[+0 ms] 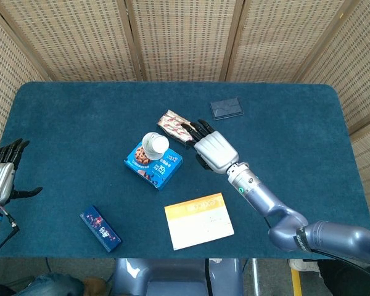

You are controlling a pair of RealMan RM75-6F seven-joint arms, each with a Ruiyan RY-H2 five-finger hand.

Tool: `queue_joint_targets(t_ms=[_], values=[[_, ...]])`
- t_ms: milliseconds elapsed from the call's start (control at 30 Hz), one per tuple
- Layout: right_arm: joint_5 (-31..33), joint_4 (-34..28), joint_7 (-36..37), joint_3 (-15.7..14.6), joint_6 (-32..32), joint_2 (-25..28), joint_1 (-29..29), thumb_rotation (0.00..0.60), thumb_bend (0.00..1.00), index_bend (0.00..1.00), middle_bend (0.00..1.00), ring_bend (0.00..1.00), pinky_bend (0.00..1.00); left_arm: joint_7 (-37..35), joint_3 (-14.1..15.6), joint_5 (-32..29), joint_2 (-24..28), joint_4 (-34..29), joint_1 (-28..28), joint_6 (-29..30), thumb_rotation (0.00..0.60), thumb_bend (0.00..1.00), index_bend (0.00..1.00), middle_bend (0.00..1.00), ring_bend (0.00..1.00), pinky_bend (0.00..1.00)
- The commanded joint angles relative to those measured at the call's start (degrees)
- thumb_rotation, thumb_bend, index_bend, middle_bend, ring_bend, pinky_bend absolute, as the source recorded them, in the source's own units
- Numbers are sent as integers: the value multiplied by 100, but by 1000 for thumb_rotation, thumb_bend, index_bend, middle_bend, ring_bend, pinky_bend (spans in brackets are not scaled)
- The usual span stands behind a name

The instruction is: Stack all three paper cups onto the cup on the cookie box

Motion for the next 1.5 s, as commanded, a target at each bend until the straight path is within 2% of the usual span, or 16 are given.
queue_joint_targets(t_ms=[33, 233, 400, 667, 833, 1067, 1133, 1167, 1267, 1300, 1367, 1500], values=[[56, 98, -73, 122, -80, -116, 44, 600, 724, 389, 0, 0, 0, -12, -8, -10, 2, 8, 1, -11, 600, 0, 0, 0, 0, 0], [321, 253, -273, 337, -387, -447, 251, 600, 724, 392, 0, 0, 0, -9, -13, -12, -2, 22, -22, -72, 600, 0, 0, 0, 0, 0], [724, 720, -643, 569, -663, -938, 628, 600, 724, 392, 0, 0, 0, -16, -18, -34, -8, 44, -36, -118, 600, 0, 0, 0, 0, 0], [1062, 1207, -996, 935, -726, -1379, 1063, 600, 723, 372, 0, 0, 0, -42, -37, -127, -24, 126, -85, -255, 600, 0, 0, 0, 0, 0], [1082, 1156, -1122, 1038, -573, -1330, 1097, 600, 723, 371, 0, 0, 0, -11, -41, -171, -45, 158, -134, -348, 600, 0, 0, 0, 0, 0], [1035, 916, -1263, 850, -253, -832, 710, 600, 721, 364, 0, 0, 0, 10, -32, -112, -45, 115, -108, -267, 600, 0, 0, 0, 0, 0], [975, 847, -1243, 783, -162, -684, 572, 600, 668, 329, 0, 0, 0, 12, -24, -89, -46, 105, -101, -252, 600, 0, 0, 0, 0, 0], [914, 824, -1219, 727, -88, -585, 467, 600, 573, 283, 0, 0, 0, 16, -19, -73, -45, 97, -97, -244, 600, 0, 0, 0, 0, 0], [687, 812, -1099, 550, 93, -337, 175, 600, 128, 100, 0, 0, 0, 34, -2, -19, -48, 76, -81, -203, 600, 0, 0, 0, 0, 0], [580, 825, -1017, 463, 155, -229, 41, 600, 29, 45, 0, 0, 0, 44, 4, 8, -56, 69, -73, -176, 600, 0, 0, 0, 0, 0], [389, 946, -746, 122, 390, 124, -486, 600, 0, 5, 0, 0, 0, 117, 29, 127, -118, 94, -62, -80, 600, 0, 0, 0, 0, 0], [-193, 1164, -119, -177, 691, 350, -981, 600, 0, 0, 0, 0, 0, 148, 55, 259, -207, 139, -34, 35, 600, 0, 0, 0, 0, 0]])
